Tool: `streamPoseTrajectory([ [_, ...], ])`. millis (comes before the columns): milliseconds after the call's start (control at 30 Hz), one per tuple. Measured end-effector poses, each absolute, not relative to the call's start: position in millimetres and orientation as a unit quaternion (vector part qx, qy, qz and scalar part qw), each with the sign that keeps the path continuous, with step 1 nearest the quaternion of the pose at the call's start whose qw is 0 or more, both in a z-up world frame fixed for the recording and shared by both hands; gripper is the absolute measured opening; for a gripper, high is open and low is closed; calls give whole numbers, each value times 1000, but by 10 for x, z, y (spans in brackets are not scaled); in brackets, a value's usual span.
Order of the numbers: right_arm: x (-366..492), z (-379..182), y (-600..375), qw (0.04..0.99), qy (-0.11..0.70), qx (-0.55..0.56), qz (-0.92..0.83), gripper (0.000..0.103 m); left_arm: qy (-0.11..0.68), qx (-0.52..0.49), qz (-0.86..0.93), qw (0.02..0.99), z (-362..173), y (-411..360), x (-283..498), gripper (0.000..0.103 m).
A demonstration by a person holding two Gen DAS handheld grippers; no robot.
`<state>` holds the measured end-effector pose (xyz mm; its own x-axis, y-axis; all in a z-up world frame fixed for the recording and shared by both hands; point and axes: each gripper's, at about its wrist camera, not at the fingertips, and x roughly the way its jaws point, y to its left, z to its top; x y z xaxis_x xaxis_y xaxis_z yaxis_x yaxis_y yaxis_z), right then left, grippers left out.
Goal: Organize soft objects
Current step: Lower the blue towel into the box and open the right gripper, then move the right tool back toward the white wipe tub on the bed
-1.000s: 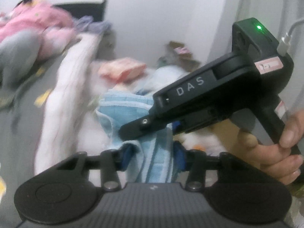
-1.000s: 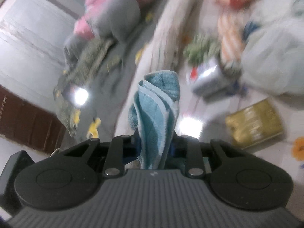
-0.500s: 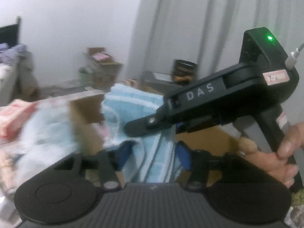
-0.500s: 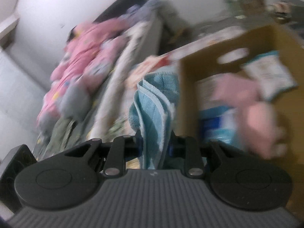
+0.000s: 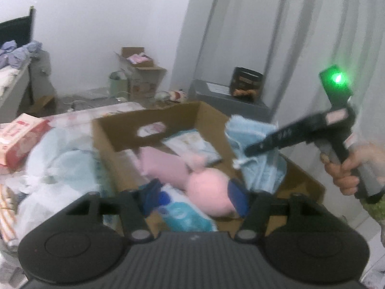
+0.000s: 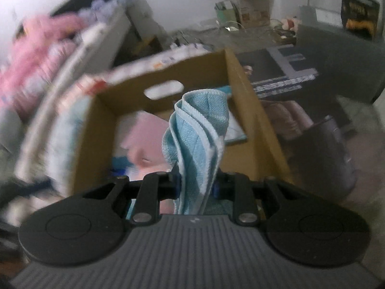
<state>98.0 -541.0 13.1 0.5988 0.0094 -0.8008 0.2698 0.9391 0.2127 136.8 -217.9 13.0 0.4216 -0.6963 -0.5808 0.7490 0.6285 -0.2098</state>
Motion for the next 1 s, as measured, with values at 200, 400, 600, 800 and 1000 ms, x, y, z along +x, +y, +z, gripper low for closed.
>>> streamPoseTrajectory([
  [200,1344,-276,-5149,864,492,25,-99,31,325,43,-403,854,202,-1951,1404,63],
  [400,1438,-290,-4995,869,480,-32,-119,70,331,28,-386,861,258,-1722,1364,64],
  [600,1203,62,-4965,890,438,17,-123,72,336,17,-370,866,265,-1452,1272,64],
  [800,973,359,-4755,906,394,142,-58,73,336,8,-330,882,255,-949,1126,69],
  [1000,1124,458,-4154,894,389,216,55,73,341,-9,-266,902,183,-340,1045,69],
])
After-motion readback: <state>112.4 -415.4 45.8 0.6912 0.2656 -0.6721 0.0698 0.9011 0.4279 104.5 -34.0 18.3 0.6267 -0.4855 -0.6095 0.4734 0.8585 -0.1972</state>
